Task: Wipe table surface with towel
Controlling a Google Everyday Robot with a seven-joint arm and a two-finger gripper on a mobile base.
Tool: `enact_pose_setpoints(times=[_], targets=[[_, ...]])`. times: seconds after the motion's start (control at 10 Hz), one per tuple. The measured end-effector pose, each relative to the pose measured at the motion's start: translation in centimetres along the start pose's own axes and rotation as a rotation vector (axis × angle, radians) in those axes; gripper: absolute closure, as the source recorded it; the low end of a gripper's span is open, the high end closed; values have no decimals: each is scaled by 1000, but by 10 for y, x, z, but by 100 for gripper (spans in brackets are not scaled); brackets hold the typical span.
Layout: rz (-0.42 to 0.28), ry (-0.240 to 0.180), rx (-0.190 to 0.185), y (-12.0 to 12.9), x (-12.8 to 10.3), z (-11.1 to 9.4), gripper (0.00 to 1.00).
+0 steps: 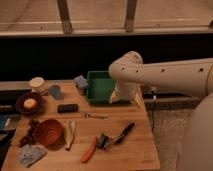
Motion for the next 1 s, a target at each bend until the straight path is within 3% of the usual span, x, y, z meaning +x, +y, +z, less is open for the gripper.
enact_pose_setpoints(times=[0.8, 1.0], targets=[[1, 0, -1, 0, 0, 0, 20], [-41, -12, 6, 3, 5, 0, 20]])
